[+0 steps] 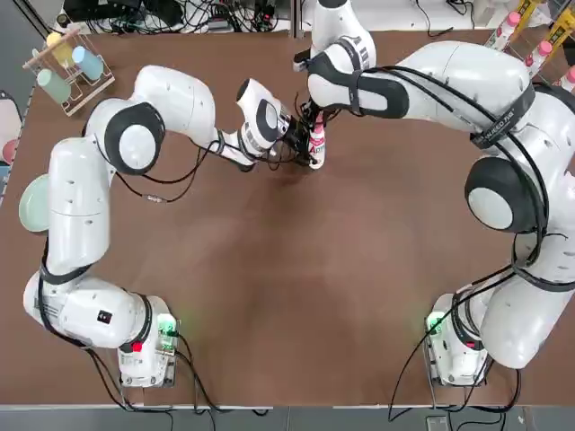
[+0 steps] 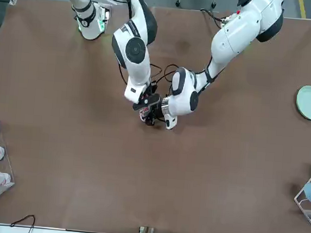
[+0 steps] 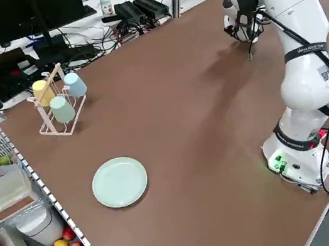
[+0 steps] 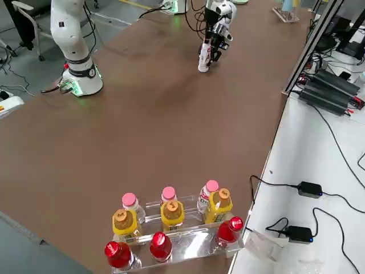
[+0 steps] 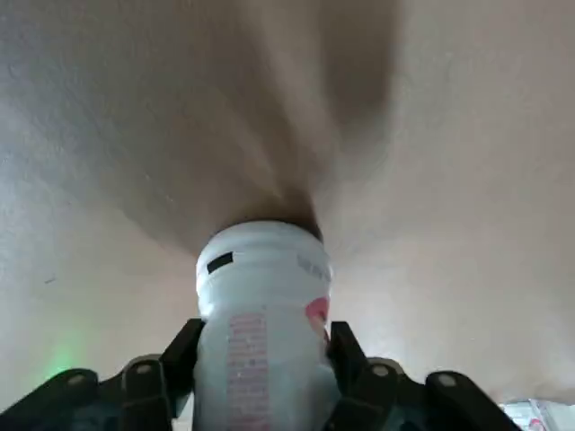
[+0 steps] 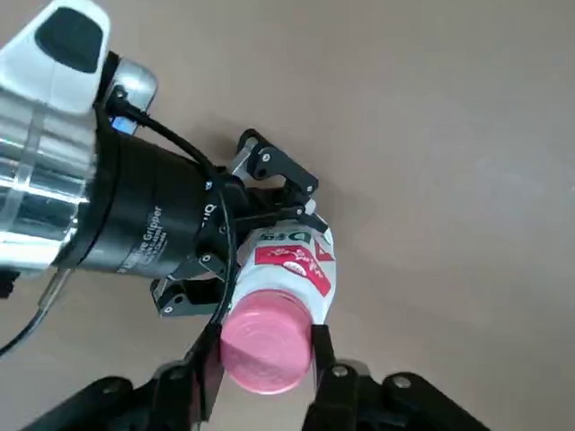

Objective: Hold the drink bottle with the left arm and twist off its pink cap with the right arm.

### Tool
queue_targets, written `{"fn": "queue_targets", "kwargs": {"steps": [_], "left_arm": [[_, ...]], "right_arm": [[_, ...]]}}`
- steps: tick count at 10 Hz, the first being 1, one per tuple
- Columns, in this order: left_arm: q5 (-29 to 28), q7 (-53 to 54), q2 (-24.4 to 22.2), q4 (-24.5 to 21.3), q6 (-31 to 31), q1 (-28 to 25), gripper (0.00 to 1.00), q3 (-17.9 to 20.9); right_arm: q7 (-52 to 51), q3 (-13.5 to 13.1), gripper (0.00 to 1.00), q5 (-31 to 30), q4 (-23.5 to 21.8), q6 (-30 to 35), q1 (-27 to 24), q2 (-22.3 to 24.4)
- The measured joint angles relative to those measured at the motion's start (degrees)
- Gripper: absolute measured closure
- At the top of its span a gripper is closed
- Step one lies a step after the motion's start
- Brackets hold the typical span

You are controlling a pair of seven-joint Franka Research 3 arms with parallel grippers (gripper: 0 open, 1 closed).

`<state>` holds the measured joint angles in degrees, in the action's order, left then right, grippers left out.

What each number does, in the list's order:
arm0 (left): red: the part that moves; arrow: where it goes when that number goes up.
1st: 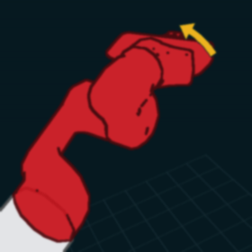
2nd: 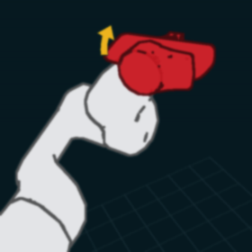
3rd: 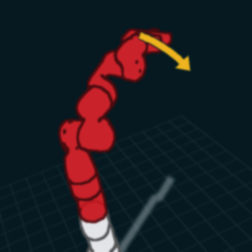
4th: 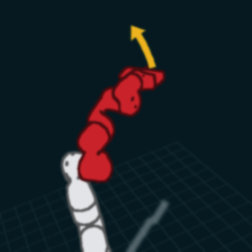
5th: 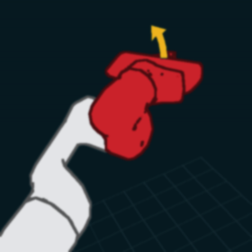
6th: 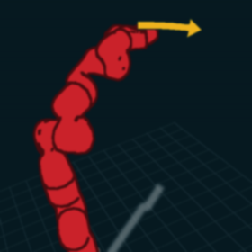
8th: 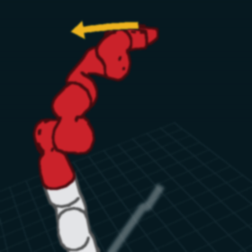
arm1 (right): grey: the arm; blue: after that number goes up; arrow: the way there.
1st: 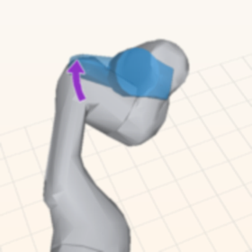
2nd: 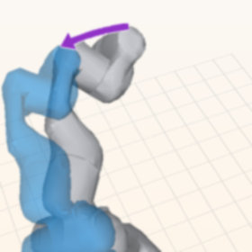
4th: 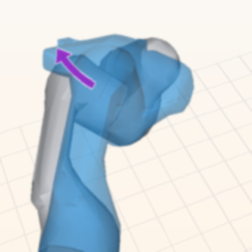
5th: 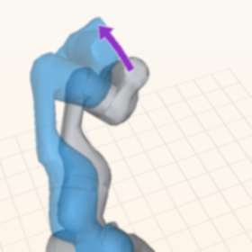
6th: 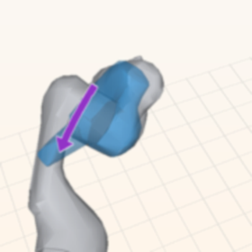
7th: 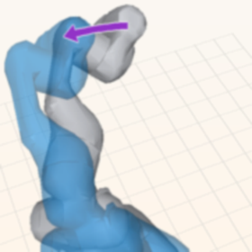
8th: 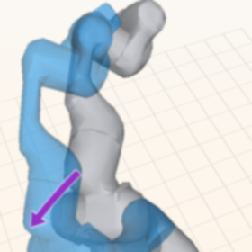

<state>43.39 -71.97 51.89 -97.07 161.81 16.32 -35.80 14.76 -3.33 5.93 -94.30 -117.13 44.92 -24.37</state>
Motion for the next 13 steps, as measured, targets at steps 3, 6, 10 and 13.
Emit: {"fn": "queue_targets", "kwargs": {"steps": [3,6,10,13], "left_arm": [[0.00,-0.10,0.02,0.01,-0.02,-0.04,0.37,0.00],[0.00,-0.10,0.01,0.00,-0.07,-0.08,0.37,0.00],[0.00,-0.10,0.01,0.00,-0.12,-0.10,0.37,0.00],[0.01,-0.12,0.01,0.01,-0.12,-0.10,0.37,0.00]], "right_arm": [[-2.06,0.30,0.56,-1.82,0.00,-0.40,0.29,-0.01],[-2.92,0.30,0.56,-2.37,0.00,-0.59,0.53,-0.02],[-3.26,0.30,0.56,-2.53,0.00,-0.66,0.61,-0.03],[-5.85,0.29,0.56,-2.58,0.00,-0.66,0.61,-0.03]]}}
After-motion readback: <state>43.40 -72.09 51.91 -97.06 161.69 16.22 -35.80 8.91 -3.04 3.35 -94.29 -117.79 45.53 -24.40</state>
